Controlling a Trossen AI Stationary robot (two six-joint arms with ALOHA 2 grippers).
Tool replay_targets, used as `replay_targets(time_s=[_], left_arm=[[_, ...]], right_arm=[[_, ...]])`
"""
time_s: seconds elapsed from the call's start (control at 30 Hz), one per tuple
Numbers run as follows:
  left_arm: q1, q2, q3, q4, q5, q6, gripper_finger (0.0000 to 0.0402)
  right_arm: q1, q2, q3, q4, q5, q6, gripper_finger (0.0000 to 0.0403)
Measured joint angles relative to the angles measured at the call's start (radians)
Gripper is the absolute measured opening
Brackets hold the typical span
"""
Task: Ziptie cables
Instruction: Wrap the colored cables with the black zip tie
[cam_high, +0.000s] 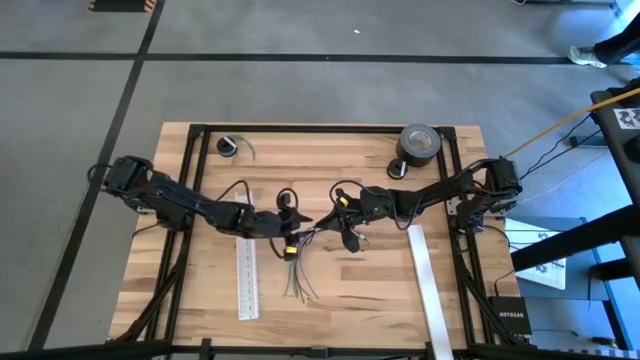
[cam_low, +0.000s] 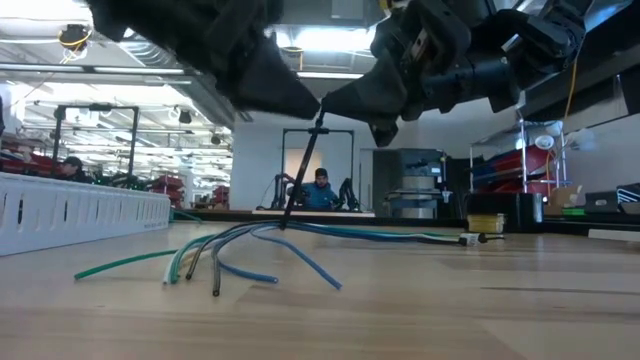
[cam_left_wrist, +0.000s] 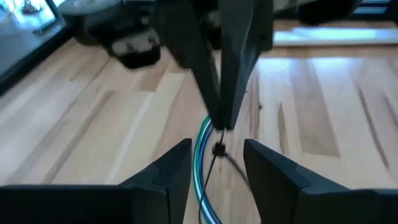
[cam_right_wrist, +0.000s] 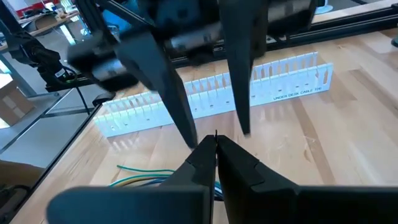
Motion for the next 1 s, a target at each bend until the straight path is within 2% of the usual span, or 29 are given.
replay_targets(time_s=[0.23,0.37,0.47,0.57,0.63,0.87,1.0], left_arm=[[0.001,0.059,0.0,0.114,0.0,0.019,0.0116],[0.001,0.059,0.0,0.111,0.0,0.038,0.0105],[0.001,0.059,0.0,0.106,0.011,0.044,0.0077],[0.001,0.059,0.0,0.107,0.014,0.064,0.0026],[0.004,0.059,0.0,0.105,0.017,0.068,0.0009],[0.003,0.107,-0.002,0.014,0.026,-0.004,0.0001],[-0.002,0.096,-0.001,0.036,0.028,-0.001,0.0001]], right_arm=[[0.0,0.0,0.0,0.004,0.006,0.0,0.0],[0.0,0.0,0.0,0.004,0.006,0.0,0.0],[0.0,0.0,0.0,0.011,0.006,0.0,0.0],[0.0,0.0,0.0,0.029,0.006,-0.003,0.0],[0.0,0.0,0.0,0.047,0.006,-0.004,0.0],[-0.035,-0.063,0.0,0.094,-0.002,-0.056,0.0],[-0.065,-0.138,0.001,-0.05,-0.001,-0.081,0.0]])
